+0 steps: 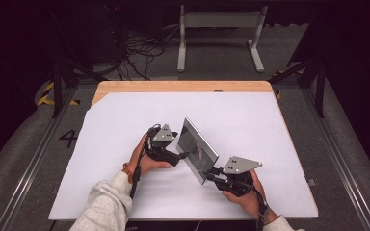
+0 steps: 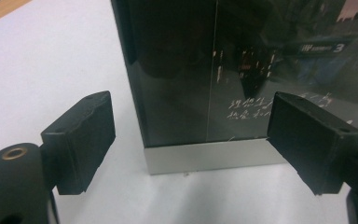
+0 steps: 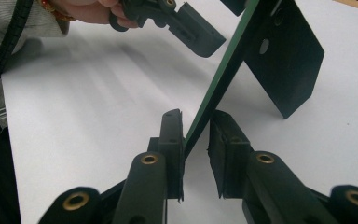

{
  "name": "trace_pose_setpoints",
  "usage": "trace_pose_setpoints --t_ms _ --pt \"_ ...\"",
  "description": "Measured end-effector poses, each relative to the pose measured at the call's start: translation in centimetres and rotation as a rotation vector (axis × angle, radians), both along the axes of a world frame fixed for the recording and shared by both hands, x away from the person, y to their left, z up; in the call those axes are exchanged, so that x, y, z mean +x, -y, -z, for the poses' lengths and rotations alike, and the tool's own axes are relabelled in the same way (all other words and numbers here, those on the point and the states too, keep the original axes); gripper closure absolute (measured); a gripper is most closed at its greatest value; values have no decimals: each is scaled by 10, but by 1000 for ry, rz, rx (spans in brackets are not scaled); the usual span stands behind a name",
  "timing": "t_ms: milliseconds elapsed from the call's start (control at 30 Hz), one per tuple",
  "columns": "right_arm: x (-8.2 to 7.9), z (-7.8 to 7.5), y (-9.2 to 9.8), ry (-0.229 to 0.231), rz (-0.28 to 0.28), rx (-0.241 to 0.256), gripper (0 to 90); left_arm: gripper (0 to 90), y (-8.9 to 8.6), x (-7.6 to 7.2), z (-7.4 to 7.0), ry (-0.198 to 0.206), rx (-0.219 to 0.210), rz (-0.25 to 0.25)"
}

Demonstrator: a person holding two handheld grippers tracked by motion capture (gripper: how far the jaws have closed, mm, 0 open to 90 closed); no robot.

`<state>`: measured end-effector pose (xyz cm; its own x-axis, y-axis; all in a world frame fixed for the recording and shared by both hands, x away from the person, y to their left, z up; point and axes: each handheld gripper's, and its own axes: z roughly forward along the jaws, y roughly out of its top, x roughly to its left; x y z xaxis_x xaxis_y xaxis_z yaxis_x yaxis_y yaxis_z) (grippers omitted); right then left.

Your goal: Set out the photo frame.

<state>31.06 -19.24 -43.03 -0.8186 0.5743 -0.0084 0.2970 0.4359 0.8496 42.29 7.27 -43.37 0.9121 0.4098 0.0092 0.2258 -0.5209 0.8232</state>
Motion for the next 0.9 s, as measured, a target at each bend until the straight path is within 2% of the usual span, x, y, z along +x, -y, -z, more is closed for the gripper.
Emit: trace_pose_setpoints --t_ms 100,133,167,300,333,367,400,467,600,900 --pt "-1 1 1 -2 -1 0 762 157 5 1 1 -14 3 37" --pt "-1 1 1 -2 -1 0 762 149 5 1 1 -14 3 37" --pt "-2 2 1 -2 -1 -7 769 144 8 1 2 -8 21 40" --pt "-3 3 2 1 2 -6 775 115 9 4 2 -20 16 44" --pt "-5 3 2 -1 9 -7 781 104 8 7 4 -43 2 45" --pt "-5 4 2 2 11 -9 782 98 8 7 4 -43 2 45" --pt "-6 4 2 4 15 -10 783 98 8 9 7 -70 -14 63" --pt "-7 4 2 10 22 -10 782 98 10 10 9 -84 -8 84" --pt "-8 3 2 13 28 -6 783 82 12 9 9 -71 18 88" --pt "-8 2 4 4 41 -8 796 158 6 7 5 -53 67 96"
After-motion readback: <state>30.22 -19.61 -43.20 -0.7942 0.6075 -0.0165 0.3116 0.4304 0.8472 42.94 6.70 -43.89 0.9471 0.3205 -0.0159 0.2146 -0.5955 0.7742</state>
